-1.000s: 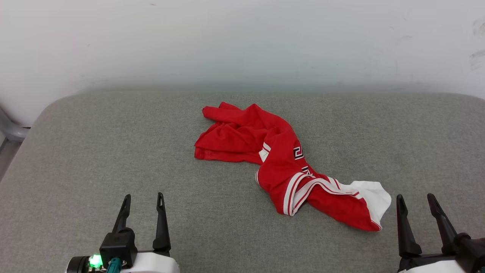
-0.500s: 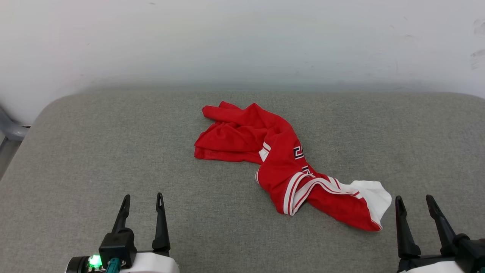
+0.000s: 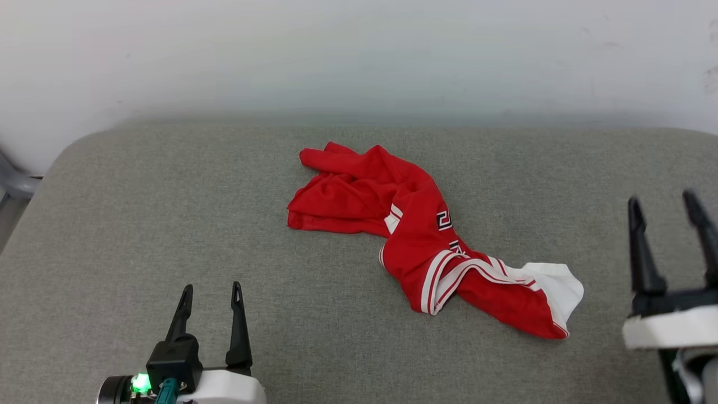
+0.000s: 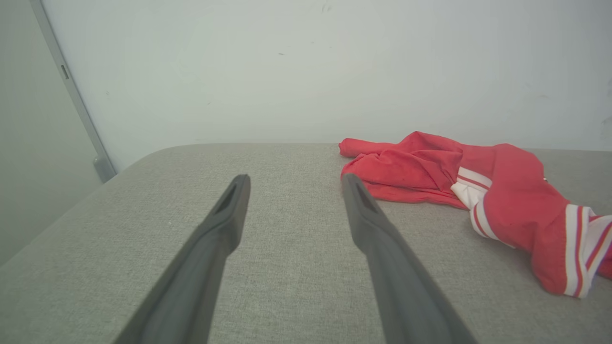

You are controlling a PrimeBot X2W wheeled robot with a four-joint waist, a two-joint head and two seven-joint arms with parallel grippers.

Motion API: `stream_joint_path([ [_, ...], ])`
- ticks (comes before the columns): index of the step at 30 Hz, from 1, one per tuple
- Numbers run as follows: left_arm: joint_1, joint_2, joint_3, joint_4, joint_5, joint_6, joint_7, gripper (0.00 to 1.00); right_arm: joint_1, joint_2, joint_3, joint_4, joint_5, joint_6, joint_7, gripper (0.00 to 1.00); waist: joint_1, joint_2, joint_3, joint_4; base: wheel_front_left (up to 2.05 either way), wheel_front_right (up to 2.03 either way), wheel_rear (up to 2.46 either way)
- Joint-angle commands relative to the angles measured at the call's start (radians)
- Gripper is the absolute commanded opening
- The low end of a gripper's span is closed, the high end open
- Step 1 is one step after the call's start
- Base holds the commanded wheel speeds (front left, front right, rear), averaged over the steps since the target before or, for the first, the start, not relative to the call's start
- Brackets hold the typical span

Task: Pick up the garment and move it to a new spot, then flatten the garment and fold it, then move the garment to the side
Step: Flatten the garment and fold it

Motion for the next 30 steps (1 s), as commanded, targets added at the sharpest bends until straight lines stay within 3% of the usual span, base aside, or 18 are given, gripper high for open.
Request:
stream_joint_path([
  [1,-0.017,-0.006,0.001,-0.001,0.010,-0.004,-0.003,1.00,-0.058,-0.048,0.014,0.005,0.016,-0.001,-0.002,1.00,0.0000,0.0000,0.010,-0.001,0.00,0.00,0.00],
  [8,-0.045,-0.010,0.009,0.004,0.013,-0.018,-0.003,1.00,-0.258,-0.289,0.185,0.159,0.171,-0.001,0.044,1.00,0.0000,0.0000,0.046,0.005,0.00,0.00,0.00],
  [13,-0.066,-0.014,0.012,0.005,0.016,-0.027,-0.003,1.00,-0.349,-0.475,0.412,0.218,0.370,-0.001,0.276,1.00,0.0000,0.0000,0.076,0.017,0.00,0.00,0.00],
  [14,-0.066,-0.014,0.012,0.005,0.016,-0.027,-0.003,1.00,-0.349,-0.475,0.412,0.218,0.370,-0.001,0.276,1.00,0.0000,0.0000,0.076,0.017,0.00,0.00,0.00],
  [20,-0.090,-0.019,0.015,0.007,0.018,-0.034,-0.003,1.00,-0.403,-0.656,0.702,0.189,0.613,-0.001,0.601,1.00,0.0000,0.0000,0.112,0.031,0.00,0.00,0.00],
  [25,-0.113,-0.022,0.012,0.007,0.018,-0.037,-0.003,1.00,-0.449,-0.720,0.825,0.211,0.727,-0.001,0.775,1.00,0.0000,0.0000,0.148,0.052,0.00,0.00,0.00],
  [30,-0.139,-0.024,0.002,0.004,0.016,-0.038,-0.003,1.00,-0.513,-0.720,0.891,0.288,0.751,-0.001,0.824,1.00,0.0000,0.0000,0.201,0.078,0.00,0.00,0.00],
])
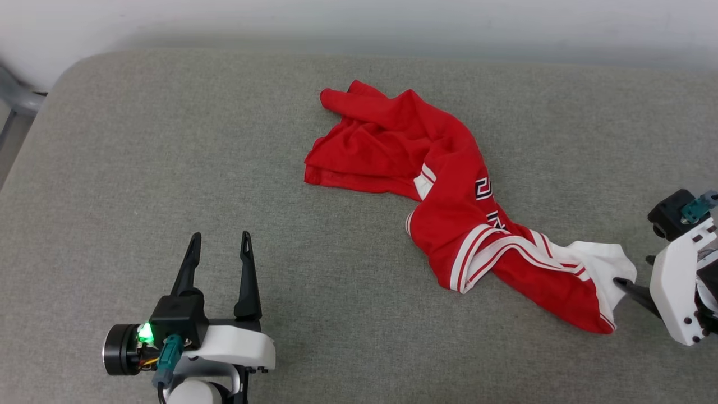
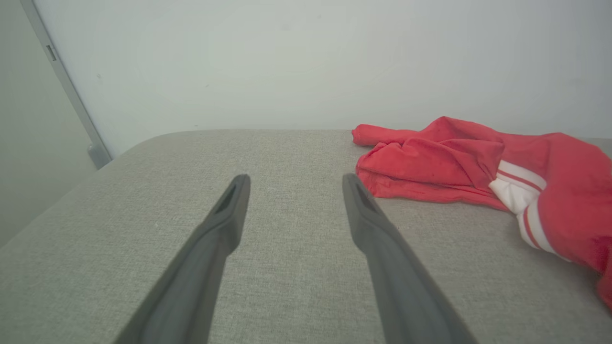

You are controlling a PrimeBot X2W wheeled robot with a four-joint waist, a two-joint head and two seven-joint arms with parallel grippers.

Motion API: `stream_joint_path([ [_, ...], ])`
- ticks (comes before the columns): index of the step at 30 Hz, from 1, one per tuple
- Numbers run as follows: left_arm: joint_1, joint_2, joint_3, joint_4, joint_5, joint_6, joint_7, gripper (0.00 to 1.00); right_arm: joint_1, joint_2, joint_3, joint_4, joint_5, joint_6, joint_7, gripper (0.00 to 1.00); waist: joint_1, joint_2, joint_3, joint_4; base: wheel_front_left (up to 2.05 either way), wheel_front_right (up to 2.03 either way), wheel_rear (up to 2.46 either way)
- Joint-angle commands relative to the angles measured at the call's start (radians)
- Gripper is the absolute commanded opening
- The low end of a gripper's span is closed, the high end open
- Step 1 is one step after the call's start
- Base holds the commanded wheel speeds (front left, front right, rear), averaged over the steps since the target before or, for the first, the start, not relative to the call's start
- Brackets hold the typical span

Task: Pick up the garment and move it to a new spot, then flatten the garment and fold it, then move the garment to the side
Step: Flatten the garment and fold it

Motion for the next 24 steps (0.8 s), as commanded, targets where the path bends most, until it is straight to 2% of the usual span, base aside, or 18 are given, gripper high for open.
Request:
stream_joint_path([
  [1,-0.017,-0.001,-0.003,-0.001,-0.001,-0.002,-0.003,1.00,-0.021,0.006,0.008,0.019,0.003,-0.001,-0.003,1.00,-0.0002,0.0000,0.027,0.019,0.00,0.00,0.00],
  [7,-0.047,-0.003,-0.012,0.008,-0.007,0.007,-0.003,1.00,-0.022,0.055,0.116,0.135,0.030,-0.001,-0.001,1.00,-0.0002,0.0000,0.070,0.049,0.00,0.00,0.00],
  [13,-0.049,-0.003,-0.010,0.020,-0.017,0.016,-0.003,1.00,-0.017,0.090,0.204,0.174,0.073,0.002,-0.044,1.00,-0.0002,0.0000,0.061,0.046,0.00,0.00,0.00],
  [15,-0.044,-0.003,-0.009,0.025,-0.018,0.018,-0.003,1.00,-0.053,0.086,0.215,0.167,0.063,0.004,-0.095,0.00,-0.0002,0.0000,0.046,0.040,0.00,0.00,0.00],
  [21,-0.024,-0.003,-0.015,0.035,-0.023,0.020,-0.003,1.00,-0.173,0.059,0.186,0.132,0.063,-0.001,-0.272,0.00,-0.0002,0.0000,-0.018,0.029,0.00,0.00,0.00],
  [24,-0.009,-0.003,-0.016,0.037,-0.022,0.019,-0.003,1.00,-0.211,0.085,0.182,0.084,0.083,-0.001,-0.342,0.00,-0.0002,0.0000,-0.049,0.030,0.00,0.00,0.00],
])
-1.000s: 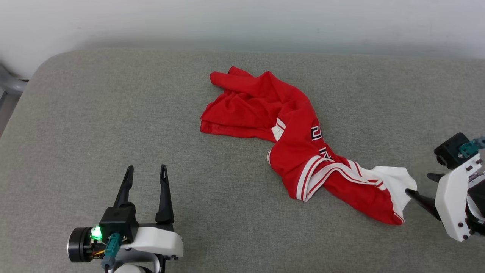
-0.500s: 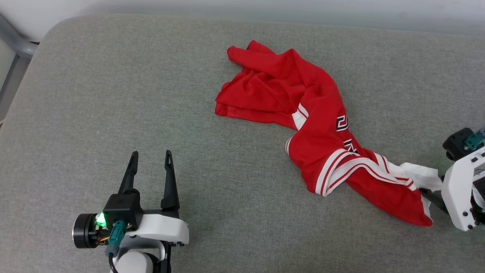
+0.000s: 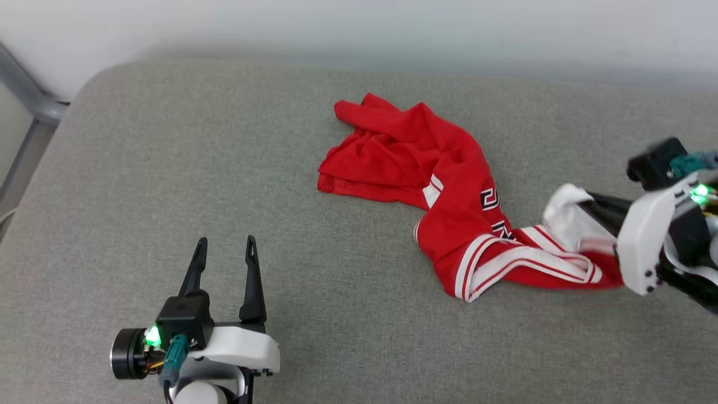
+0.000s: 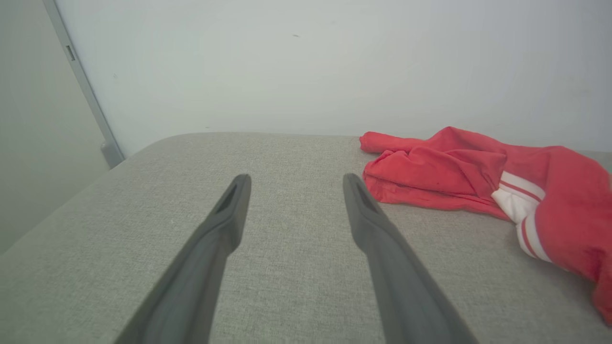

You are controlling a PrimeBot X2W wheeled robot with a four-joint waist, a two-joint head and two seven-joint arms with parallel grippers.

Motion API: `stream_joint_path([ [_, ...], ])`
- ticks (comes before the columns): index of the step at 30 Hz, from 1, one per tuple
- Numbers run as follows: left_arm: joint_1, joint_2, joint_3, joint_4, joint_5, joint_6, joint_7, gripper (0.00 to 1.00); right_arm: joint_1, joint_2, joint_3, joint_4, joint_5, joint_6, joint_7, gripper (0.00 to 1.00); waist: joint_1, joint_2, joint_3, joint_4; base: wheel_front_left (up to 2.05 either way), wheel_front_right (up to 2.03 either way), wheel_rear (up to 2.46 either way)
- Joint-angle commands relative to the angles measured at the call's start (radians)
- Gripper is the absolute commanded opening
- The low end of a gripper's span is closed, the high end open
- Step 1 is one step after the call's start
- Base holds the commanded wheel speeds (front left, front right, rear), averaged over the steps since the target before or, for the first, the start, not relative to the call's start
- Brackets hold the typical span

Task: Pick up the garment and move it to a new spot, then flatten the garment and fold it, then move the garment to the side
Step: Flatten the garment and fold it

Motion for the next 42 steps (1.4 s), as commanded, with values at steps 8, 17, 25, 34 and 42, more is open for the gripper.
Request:
stream_joint_path([
  [8,0.041,0.000,0.006,0.000,0.000,0.004,-0.003,1.00,-0.146,0.081,0.015,-0.169,0.017,0.000,-0.095,0.00,0.0000,0.0000,-0.071,0.022,0.00,0.00,0.00],
  [17,0.067,0.000,0.015,-0.007,0.005,0.005,-0.003,1.00,-0.287,0.226,0.022,-0.284,0.051,-0.001,-0.161,0.00,0.0000,0.0000,-0.101,0.049,0.00,0.00,0.00],
  [25,0.083,-0.001,0.023,-0.016,0.008,0.012,-0.003,1.00,-0.314,0.257,-0.065,-0.248,0.026,-0.001,-0.247,0.00,0.0000,0.0000,-0.113,0.036,0.00,0.00,0.00],
  [34,0.091,0.000,0.026,-0.016,-0.002,0.024,-0.003,1.00,-0.116,0.133,-0.251,-0.070,0.030,-0.001,-0.310,0.00,0.0000,0.0000,-0.125,-0.012,0.00,0.00,0.00],
  [42,0.092,-0.001,0.021,-0.015,-0.007,0.027,-0.003,1.00,0.131,0.036,-0.421,0.132,0.031,-0.001,-0.358,0.00,0.0000,0.0000,-0.123,-0.040,0.00,0.00,0.00],
])
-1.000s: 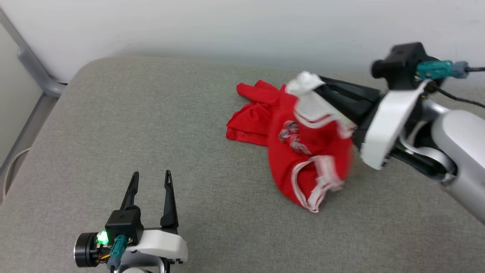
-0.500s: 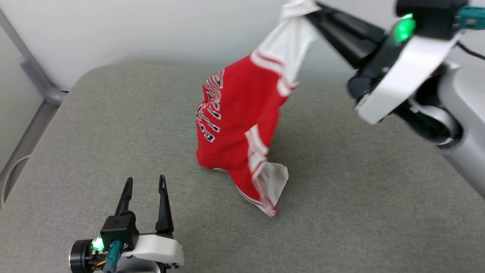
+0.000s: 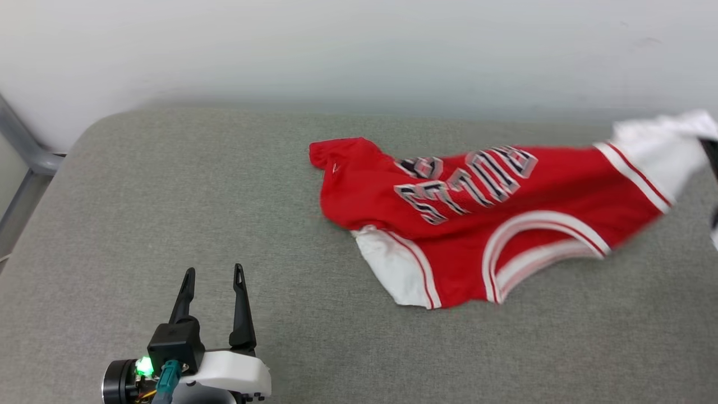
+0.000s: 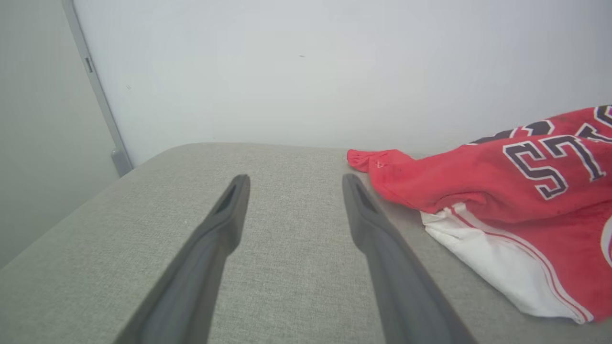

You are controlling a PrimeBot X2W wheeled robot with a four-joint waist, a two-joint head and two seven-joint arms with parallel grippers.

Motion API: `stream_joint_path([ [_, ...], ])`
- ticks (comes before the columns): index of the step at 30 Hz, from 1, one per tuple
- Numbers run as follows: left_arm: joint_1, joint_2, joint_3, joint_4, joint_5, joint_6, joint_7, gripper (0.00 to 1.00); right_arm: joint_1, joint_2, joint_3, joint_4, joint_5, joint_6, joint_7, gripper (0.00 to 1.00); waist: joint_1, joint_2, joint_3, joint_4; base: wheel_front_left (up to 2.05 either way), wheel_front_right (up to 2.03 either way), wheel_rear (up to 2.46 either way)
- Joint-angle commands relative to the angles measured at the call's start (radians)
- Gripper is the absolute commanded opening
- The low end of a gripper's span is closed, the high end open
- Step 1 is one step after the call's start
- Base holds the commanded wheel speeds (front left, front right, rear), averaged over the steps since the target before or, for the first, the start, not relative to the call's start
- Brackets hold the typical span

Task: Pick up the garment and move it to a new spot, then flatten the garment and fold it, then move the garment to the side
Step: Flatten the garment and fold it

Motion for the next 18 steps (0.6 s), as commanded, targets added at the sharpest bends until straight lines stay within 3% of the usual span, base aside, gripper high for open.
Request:
stream_joint_path([
  [1,0.005,-0.001,0.000,-0.002,-0.001,0.001,-0.003,1.00,0.024,-0.004,-0.010,0.012,0.000,-0.001,-0.005,0.00,0.0000,0.0000,0.004,-0.005,0.00,0.00,0.00],
  [8,-0.012,-0.001,-0.002,-0.002,0.003,-0.002,-0.003,1.00,0.177,-0.030,-0.096,0.220,0.022,-0.001,0.002,0.00,0.0000,0.0000,0.028,-0.021,0.00,0.00,0.00],
  [18,-0.036,-0.001,-0.019,0.010,0.002,-0.005,-0.003,1.00,0.297,0.049,-0.115,0.499,0.057,-0.001,0.079,0.00,0.0000,0.0000,0.052,-0.009,0.00,0.00,0.00],
])
